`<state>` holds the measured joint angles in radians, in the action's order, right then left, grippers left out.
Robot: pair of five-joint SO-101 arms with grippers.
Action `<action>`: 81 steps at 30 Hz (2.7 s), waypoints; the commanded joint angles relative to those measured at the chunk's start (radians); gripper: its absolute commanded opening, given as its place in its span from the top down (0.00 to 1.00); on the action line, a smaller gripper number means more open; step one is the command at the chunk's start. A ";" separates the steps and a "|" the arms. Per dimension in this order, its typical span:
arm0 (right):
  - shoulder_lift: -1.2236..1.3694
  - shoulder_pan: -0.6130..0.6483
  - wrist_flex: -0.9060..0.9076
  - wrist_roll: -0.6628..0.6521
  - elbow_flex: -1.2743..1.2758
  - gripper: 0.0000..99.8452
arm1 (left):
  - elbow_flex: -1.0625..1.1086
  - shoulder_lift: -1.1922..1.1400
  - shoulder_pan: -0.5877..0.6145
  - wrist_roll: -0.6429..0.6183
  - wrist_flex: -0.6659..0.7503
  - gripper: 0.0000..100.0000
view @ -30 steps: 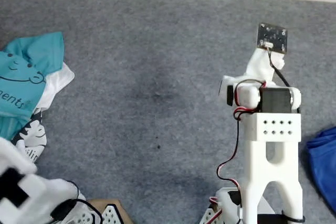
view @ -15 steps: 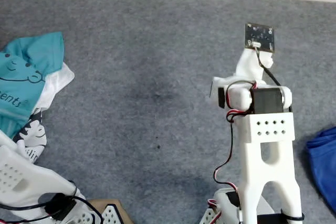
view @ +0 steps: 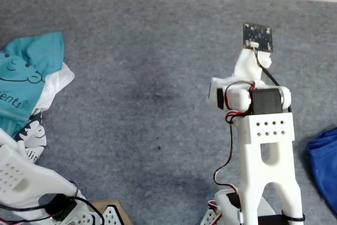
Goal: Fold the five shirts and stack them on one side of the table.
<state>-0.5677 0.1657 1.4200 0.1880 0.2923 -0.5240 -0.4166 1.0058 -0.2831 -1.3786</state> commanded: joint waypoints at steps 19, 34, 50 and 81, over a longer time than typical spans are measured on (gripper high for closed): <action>-0.027 0.016 -0.038 -0.057 0.076 0.85 | 0.145 0.007 -0.012 -0.221 0.178 0.81; -0.027 0.039 -0.038 -0.055 0.108 0.85 | 0.202 0.019 -0.067 -0.221 0.253 0.98; -0.030 0.031 -0.185 0.009 0.283 0.85 | 0.200 0.479 -0.788 -0.215 0.126 0.99; -0.036 -0.128 -0.298 0.137 0.341 0.85 | 0.881 1.333 -1.621 0.611 -0.273 0.99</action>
<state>-0.5708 0.0476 1.1347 0.3107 0.6391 0.2862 0.7296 -0.5792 0.2969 -1.6533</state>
